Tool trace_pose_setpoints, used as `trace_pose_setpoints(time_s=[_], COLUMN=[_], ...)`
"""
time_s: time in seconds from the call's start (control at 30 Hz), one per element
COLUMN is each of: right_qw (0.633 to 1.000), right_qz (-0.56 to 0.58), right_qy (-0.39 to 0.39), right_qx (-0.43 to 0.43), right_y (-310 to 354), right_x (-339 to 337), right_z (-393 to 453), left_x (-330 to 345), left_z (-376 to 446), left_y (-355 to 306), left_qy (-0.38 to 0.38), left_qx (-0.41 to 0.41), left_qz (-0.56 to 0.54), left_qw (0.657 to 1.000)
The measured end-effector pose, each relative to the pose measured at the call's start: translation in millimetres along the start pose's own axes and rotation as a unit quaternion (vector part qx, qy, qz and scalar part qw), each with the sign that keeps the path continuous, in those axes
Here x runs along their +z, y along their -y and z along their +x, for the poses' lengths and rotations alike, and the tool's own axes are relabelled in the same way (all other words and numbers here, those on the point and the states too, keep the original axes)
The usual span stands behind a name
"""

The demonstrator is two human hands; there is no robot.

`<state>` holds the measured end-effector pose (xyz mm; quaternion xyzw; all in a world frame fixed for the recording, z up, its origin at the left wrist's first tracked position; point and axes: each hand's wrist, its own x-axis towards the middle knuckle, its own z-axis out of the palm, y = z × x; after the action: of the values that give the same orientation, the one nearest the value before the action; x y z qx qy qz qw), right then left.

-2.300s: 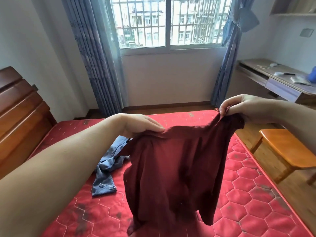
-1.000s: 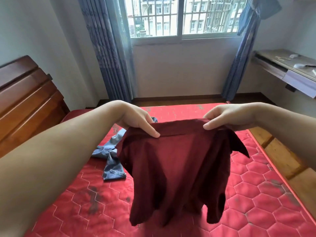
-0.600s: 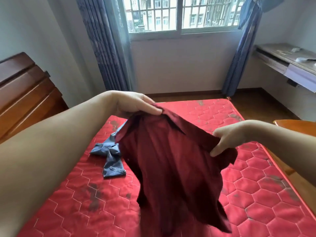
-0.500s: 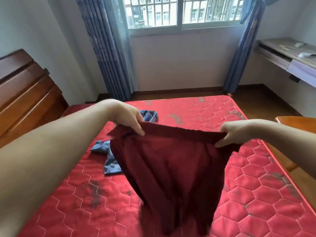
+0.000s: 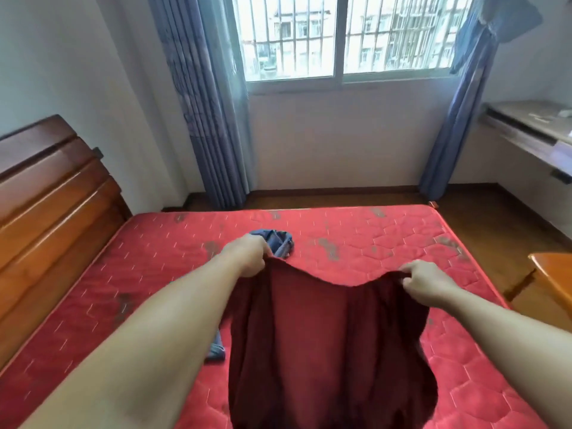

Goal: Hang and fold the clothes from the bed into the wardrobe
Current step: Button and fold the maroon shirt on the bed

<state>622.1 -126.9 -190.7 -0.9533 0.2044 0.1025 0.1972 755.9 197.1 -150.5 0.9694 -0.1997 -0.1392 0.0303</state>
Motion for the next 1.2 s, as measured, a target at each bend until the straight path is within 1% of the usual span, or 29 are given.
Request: trace_pose_setpoints(time_s=[0.03, 0.1, 0.13, 0.2, 0.23, 0.3, 0.37, 0.43, 0.47, 0.53, 0.6, 0.67, 0.7, 0.8, 0.9, 0.97, 1.1, 1.17, 1.2], right_qw=[0.995, 0.969, 0.952, 0.917, 0.899, 0.875, 0.854, 0.847, 0.847, 0.857, 0.874, 0.874, 0.871, 0.88, 0.876, 0.869, 0.843, 0.834, 0.835], right_qz=[0.05, 0.107, 0.112, 0.073, 0.038, -0.036, -0.094, -0.148, -0.181, -0.243, -0.311, -0.38, -0.398, -0.388, -0.425, -0.435, -0.461, -0.464, -0.458], right_qy=[-0.083, -0.218, -0.274, -0.375, -0.413, -0.453, -0.474, -0.469, -0.456, -0.399, -0.306, -0.213, -0.182, -0.114, 0.01, 0.075, 0.168, 0.202, 0.215], right_qx=[-0.008, -0.045, -0.072, -0.119, -0.139, -0.169, -0.194, -0.202, -0.206, -0.216, -0.215, -0.214, -0.223, -0.251, -0.228, -0.223, -0.22, -0.217, -0.214], right_y=[9.8, 39.1, 52.5, 71.1, 76.1, 77.7, 71.8, 61.4, 53.8, 37.5, 19.2, -3.7, -14.8, -50.0, -88.1, -109.4, -149.3, -165.4, -173.0], right_x=[-22.9, -83.0, -114.0, -172.2, -197.1, -233.8, -252.1, -248.5, -238.0, -206.7, -166.8, -117.0, -88.5, 9.7, 121.5, 191.1, 313.8, 361.0, 380.2], right_z=[16.3, 35.4, 40.5, 43.3, 42.4, 34.3, 24.5, 12.5, 7.2, -3.1, -9.9, -10.3, -7.6, 3.3, 10.0, 3.6, -23.3, -41.6, -51.3], left_x=[-28.4, -97.2, -132.4, -193.2, -217.3, -248.7, -258.1, -248.6, -237.2, -202.2, -151.4, -87.8, -52.8, 59.3, 175.7, 250.8, 383.2, 435.8, 458.5], left_z=[13.1, 29.0, 32.4, 29.0, 25.4, 13.3, 3.5, -5.5, -10.0, -12.6, -11.4, -5.6, -2.6, 4.6, 2.0, -3.4, -23.0, -38.8, -48.1], left_y=[-1.9, -5.8, -7.4, -10.3, -10.0, -8.7, -6.2, -6.5, -8.2, -9.4, -9.2, -5.6, -3.3, 4.4, 8.0, 11.1, 18.1, 20.1, 20.8], left_qy=[-0.088, -0.235, -0.291, -0.372, -0.4, -0.425, -0.434, -0.416, -0.394, -0.338, -0.278, -0.221, -0.19, -0.084, 0.001, 0.056, 0.149, 0.188, 0.202], left_qx=[-0.01, -0.017, -0.008, 0.02, 0.038, 0.082, 0.121, 0.152, 0.162, 0.166, 0.166, 0.179, 0.183, 0.187, 0.178, 0.176, 0.169, 0.161, 0.156], left_qz=[-0.06, -0.154, -0.177, -0.187, -0.181, -0.155, -0.084, 0.011, 0.045, 0.085, 0.131, 0.168, 0.181, 0.219, 0.212, 0.207, 0.203, 0.197, 0.192], left_qw=[0.994, 0.959, 0.94, 0.909, 0.898, 0.888, 0.889, 0.896, 0.904, 0.922, 0.937, 0.944, 0.947, 0.954, 0.961, 0.961, 0.953, 0.949, 0.948])
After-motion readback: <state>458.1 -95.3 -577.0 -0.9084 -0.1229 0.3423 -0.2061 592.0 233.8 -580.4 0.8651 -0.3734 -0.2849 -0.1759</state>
